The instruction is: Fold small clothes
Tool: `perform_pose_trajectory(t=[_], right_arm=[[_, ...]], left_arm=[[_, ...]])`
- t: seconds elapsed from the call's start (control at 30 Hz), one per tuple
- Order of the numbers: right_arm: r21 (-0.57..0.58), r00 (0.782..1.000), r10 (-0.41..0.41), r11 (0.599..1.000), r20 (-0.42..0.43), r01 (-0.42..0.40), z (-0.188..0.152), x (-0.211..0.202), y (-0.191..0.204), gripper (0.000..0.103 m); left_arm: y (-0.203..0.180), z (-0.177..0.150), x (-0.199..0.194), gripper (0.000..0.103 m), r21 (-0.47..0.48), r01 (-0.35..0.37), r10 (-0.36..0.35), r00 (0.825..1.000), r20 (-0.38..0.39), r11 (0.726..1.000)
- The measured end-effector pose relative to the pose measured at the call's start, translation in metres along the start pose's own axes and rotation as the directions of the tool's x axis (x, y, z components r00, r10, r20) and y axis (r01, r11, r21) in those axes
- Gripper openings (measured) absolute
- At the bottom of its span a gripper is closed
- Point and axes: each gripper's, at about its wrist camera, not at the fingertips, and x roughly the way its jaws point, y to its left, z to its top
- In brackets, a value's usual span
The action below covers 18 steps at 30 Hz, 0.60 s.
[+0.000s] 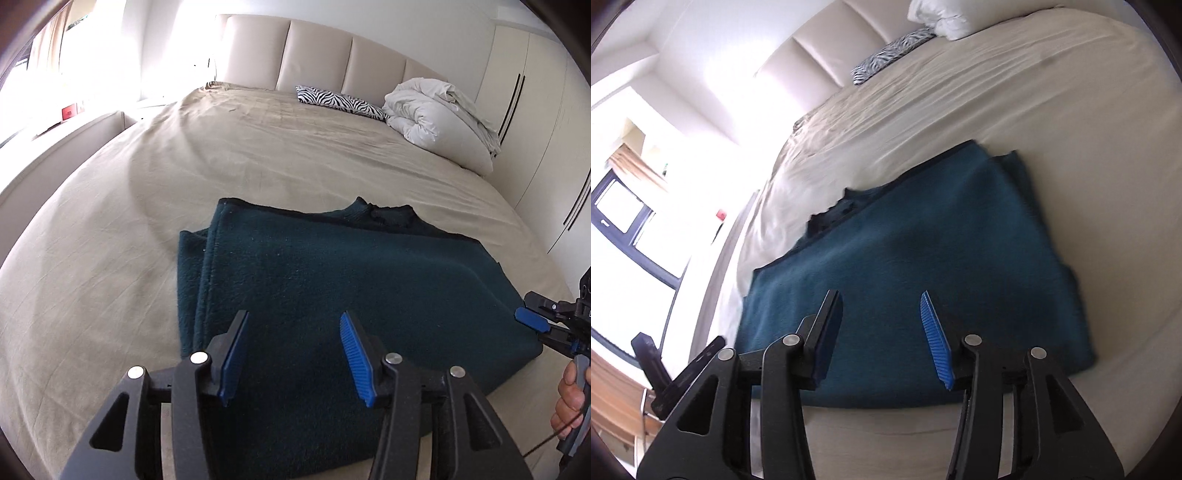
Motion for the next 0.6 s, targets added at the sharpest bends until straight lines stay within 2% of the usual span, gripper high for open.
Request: perform_pose_trajectory(t=[0.07,0.13,0.23,0.27,0.33,0.4,0.57,0.6], right_arm=[[0.011,0.996,0.051,0.999,-0.07,-0.05,-0.006,0.036,0.008,0.044],[0.039,0.993,0.031,0.999,-0.112,-0.027,-0.011,0.063,0.0,0.044],[0.091,0.991,0.122,0.989,-0.048,-0.118,-0.013,0.062,-0.024,0.037],[0.116,0.992,0.126,0.986,-0.025,-0.122,-0.012,0.057,-0.035,0.031],[0.188,0.986,0.166,0.968,0.032,-0.169,-0.011,0.043,-0.061,0.027],[0.236,0.988,0.12,0.962,0.092,-0.139,-0.009,0.022,-0.085,0.027],[0.314,0.974,0.049,0.942,0.219,-0.118,-0.015,-0.032,-0.132,0.027],[0.329,0.972,0.001,0.941,0.233,-0.08,-0.017,-0.042,-0.137,0.027]], left_arm=[[-0.001,-0.004,0.023,0.052,0.016,-0.055,0.056,0.997,-0.06,0.998],[0.006,-0.014,0.03,0.052,0.019,-0.051,0.052,0.997,-0.06,0.999],[0.01,-0.024,0.027,0.052,0.069,-0.036,0.038,0.999,-0.035,0.997],[0.011,-0.024,0.028,0.052,0.072,-0.032,0.034,0.999,-0.034,0.997],[0.013,-0.025,0.027,0.052,0.064,-0.024,0.026,0.999,-0.032,0.998],[0.015,-0.026,0.025,0.052,0.056,-0.014,0.015,1.0,-0.025,0.998],[0.024,-0.031,0.017,0.052,0.023,0.012,-0.012,1.0,-0.018,1.0],[0.025,-0.032,0.015,0.052,0.019,0.01,-0.01,1.0,-0.02,1.0]])
